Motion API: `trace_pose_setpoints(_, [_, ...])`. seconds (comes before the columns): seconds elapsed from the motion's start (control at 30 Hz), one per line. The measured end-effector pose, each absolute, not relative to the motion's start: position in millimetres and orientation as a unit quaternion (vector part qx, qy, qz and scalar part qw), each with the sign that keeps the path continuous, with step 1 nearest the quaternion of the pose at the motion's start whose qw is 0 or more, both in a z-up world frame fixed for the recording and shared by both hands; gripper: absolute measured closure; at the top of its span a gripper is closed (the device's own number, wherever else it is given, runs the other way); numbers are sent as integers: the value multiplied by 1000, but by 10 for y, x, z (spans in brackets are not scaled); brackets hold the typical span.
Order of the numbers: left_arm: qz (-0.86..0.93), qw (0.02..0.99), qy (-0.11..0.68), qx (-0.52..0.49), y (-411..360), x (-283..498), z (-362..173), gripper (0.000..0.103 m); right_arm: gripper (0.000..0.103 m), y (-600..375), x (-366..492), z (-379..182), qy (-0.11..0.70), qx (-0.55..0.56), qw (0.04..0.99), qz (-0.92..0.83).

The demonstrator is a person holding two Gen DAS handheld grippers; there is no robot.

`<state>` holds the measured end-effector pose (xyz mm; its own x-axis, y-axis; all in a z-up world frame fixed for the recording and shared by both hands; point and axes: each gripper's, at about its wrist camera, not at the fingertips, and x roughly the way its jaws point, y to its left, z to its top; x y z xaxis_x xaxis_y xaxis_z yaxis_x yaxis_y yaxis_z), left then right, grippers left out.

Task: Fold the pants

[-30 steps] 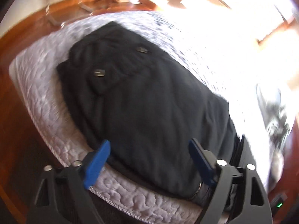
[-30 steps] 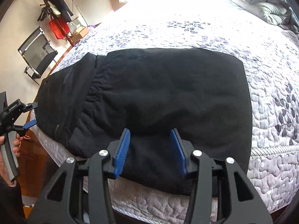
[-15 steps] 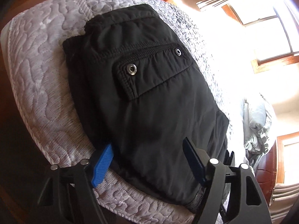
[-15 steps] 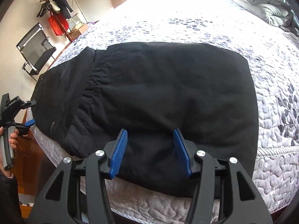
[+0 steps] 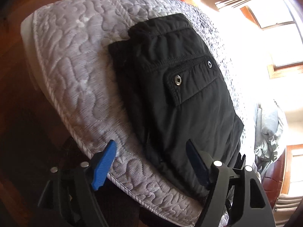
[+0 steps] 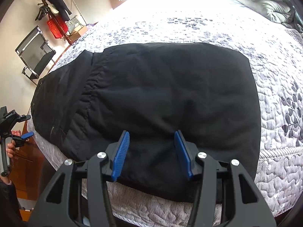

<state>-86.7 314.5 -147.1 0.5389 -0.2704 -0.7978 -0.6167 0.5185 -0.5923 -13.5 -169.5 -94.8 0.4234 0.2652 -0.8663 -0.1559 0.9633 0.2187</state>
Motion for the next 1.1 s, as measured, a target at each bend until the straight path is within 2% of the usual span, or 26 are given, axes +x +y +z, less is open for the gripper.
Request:
trace_pose_setpoints(0.13, [108,714,449,-527,3294,-912,-1629,27,50,-1657,-115,-980,524,41,842,126])
trace_pose_setpoints(0.5, [63,714,435,-545,3220,-671,-1741,28,49,-1664,-108,-1028,522,40,843,125])
trace_pose_setpoints(0.6, [54,707,409,-575,3245,-696,-1782,30,49,-1671,-117,-1034,521,40,843,127])
trace_pose_setpoints(0.67, [39,713,401,-575,3254,-698,-1743,60,49,-1683,-110,-1040,522,44,842,128])
trace_pose_setpoints(0.73, [44,726,407,-553,3249,-702,-1694,70,49,-1689,-108,-1047,522,46,842,129])
trace_pose_setpoints(0.87, [55,728,399,-556,3214,-682,-1683,86,49,-1688,-120,-1061,520,41,843,129])
trace_pose_setpoints(1.1, [45,799,364,-476,2881,-633,-1137,92,48,-1719,-139,-1054,517,54,843,135])
